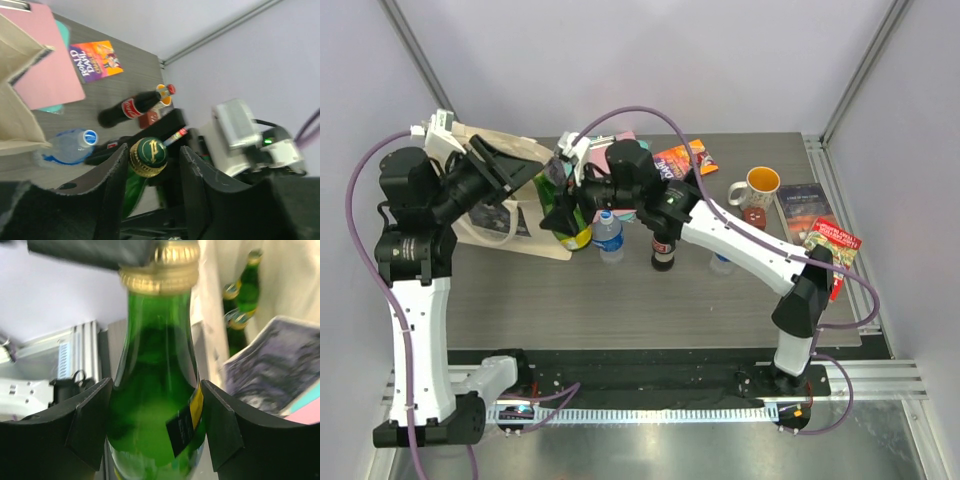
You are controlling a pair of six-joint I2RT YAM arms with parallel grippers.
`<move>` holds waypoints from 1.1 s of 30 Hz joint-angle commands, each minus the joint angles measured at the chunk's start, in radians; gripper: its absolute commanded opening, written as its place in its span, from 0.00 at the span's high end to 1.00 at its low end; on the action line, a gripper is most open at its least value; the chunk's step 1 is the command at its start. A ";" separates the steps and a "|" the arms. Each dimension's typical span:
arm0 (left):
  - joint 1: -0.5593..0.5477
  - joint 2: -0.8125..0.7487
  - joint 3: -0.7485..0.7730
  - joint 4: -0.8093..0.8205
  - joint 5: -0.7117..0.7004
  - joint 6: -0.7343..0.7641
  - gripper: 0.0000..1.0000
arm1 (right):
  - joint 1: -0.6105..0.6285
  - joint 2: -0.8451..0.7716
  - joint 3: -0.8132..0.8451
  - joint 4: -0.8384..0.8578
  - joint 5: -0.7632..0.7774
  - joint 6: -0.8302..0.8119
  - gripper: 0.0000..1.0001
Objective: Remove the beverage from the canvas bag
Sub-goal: Take out the drink from the canvas bag, then place the drink at the center of the board.
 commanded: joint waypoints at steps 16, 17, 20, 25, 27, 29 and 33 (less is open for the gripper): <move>-0.024 -0.142 -0.085 -0.028 -0.027 0.016 0.31 | 0.025 -0.131 -0.167 0.175 -0.099 0.055 0.99; -0.024 -0.148 -0.087 -0.034 -0.040 0.025 0.30 | 0.025 -0.142 -0.179 0.175 -0.099 0.048 0.99; -0.023 -0.178 -0.104 -0.043 -0.086 0.055 0.25 | 0.025 -0.165 -0.228 0.177 -0.096 0.012 0.99; -0.024 -0.223 -0.117 -0.057 -0.161 0.093 0.20 | 0.026 -0.212 -0.332 0.199 -0.102 -0.029 0.98; -0.024 -0.232 -0.116 -0.069 -0.194 0.107 0.20 | 0.028 -0.258 -0.413 0.264 -0.104 -0.046 0.99; -0.024 -0.243 -0.114 -0.076 -0.224 0.119 0.19 | 0.036 -0.287 -0.467 0.311 -0.101 -0.096 0.98; -0.024 -0.258 -0.111 -0.089 -0.256 0.131 0.18 | 0.043 -0.362 -0.646 0.396 -0.083 -0.173 0.98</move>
